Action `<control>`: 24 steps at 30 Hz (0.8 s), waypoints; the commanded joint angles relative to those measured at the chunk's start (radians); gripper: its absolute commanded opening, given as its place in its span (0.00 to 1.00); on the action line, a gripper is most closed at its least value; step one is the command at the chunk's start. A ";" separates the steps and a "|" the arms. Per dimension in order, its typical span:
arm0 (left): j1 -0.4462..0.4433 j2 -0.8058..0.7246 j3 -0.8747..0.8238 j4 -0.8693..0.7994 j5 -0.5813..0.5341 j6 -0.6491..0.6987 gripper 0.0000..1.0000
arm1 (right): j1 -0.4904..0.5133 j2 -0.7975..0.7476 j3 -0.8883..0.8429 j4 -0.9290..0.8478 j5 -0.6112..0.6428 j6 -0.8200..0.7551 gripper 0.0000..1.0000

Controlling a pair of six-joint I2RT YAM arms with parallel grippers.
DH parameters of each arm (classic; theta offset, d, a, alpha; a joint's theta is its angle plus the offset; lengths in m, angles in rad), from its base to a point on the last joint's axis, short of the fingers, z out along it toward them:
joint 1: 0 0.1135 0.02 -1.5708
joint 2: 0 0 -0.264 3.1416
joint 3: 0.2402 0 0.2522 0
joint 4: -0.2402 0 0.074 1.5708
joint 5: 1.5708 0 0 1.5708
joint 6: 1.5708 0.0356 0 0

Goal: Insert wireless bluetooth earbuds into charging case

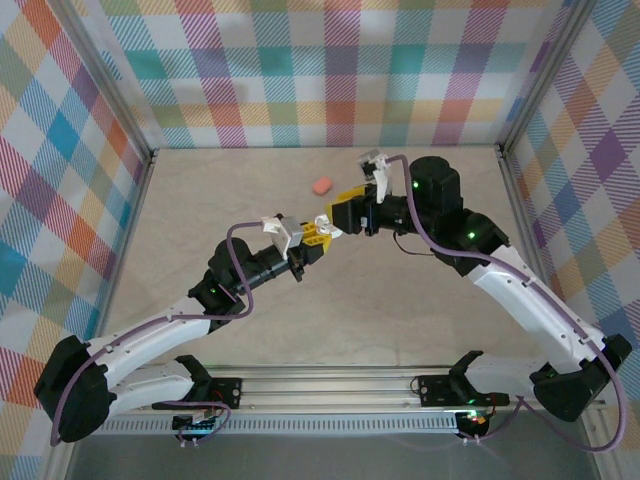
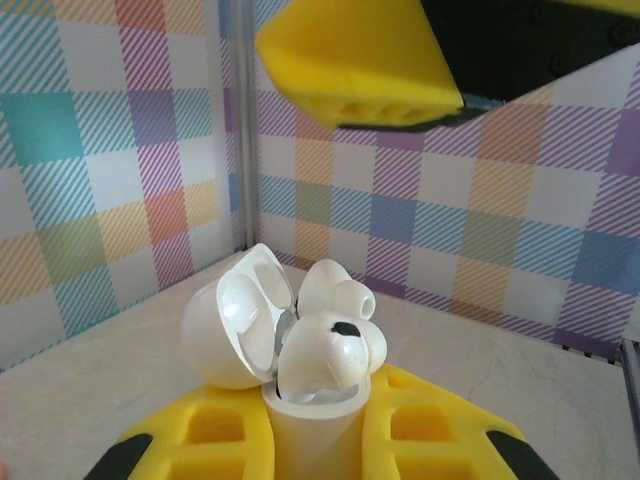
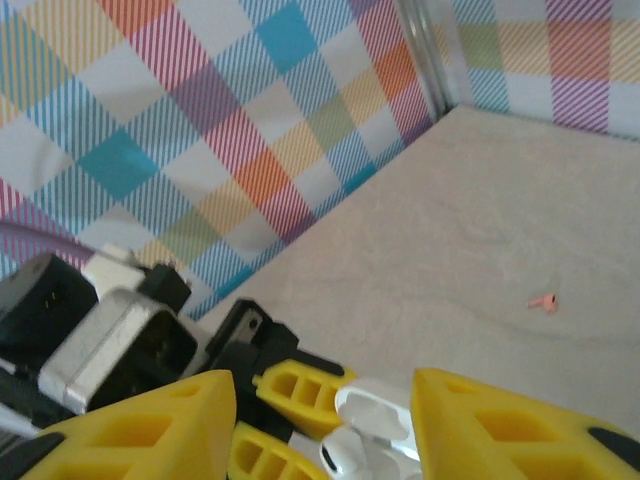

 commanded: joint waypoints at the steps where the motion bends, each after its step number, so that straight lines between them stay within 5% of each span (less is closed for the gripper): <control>1: 0.007 -0.027 0.014 0.000 0.022 -0.020 0.00 | -0.013 -0.008 0.037 -0.074 -0.093 -0.049 0.45; 10: 0.016 -0.026 0.012 0.007 0.028 -0.044 0.00 | -0.014 0.032 0.080 -0.208 -0.143 -0.195 0.38; 24: 0.021 -0.006 0.026 0.015 0.052 -0.058 0.00 | 0.071 0.125 0.197 -0.413 0.151 -0.439 0.38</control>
